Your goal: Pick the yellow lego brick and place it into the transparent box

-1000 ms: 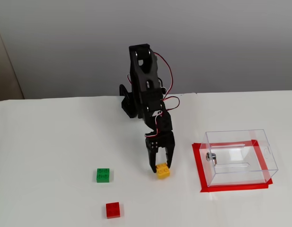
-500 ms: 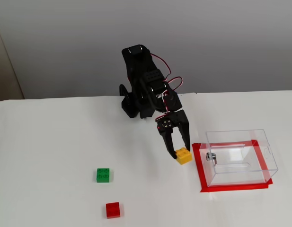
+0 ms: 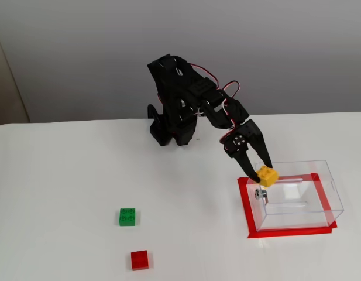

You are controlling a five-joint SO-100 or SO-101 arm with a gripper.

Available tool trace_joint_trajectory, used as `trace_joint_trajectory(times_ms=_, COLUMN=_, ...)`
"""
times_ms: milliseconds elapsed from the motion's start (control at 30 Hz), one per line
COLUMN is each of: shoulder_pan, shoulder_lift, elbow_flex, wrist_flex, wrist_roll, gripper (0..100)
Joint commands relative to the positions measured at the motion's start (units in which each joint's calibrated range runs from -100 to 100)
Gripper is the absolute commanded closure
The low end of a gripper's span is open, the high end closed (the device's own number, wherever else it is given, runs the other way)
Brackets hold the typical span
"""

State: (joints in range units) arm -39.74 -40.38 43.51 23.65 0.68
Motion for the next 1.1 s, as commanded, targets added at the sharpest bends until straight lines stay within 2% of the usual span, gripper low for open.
trace_joint_trajectory(times_ms=0, shoulder_pan=-3.77, shoulder_lift=4.70, elbow_flex=-5.18, wrist_flex=-0.33, wrist_roll=0.20, gripper=88)
trace_joint_trajectory(times_ms=300, shoulder_pan=-11.90, shoulder_lift=15.56, elbow_flex=-11.69, wrist_flex=-0.33, wrist_roll=0.20, gripper=88)
trace_joint_trajectory(times_ms=900, shoulder_pan=-12.05, shoulder_lift=19.21, elbow_flex=-12.05, wrist_flex=-0.33, wrist_roll=0.15, gripper=87)
trace_joint_trajectory(times_ms=967, shoulder_pan=-12.05, shoulder_lift=19.04, elbow_flex=-12.14, wrist_flex=-0.33, wrist_roll=0.15, gripper=84)
trace_joint_trajectory(times_ms=1067, shoulder_pan=-12.05, shoulder_lift=18.87, elbow_flex=-11.78, wrist_flex=-0.33, wrist_roll=0.26, gripper=72)
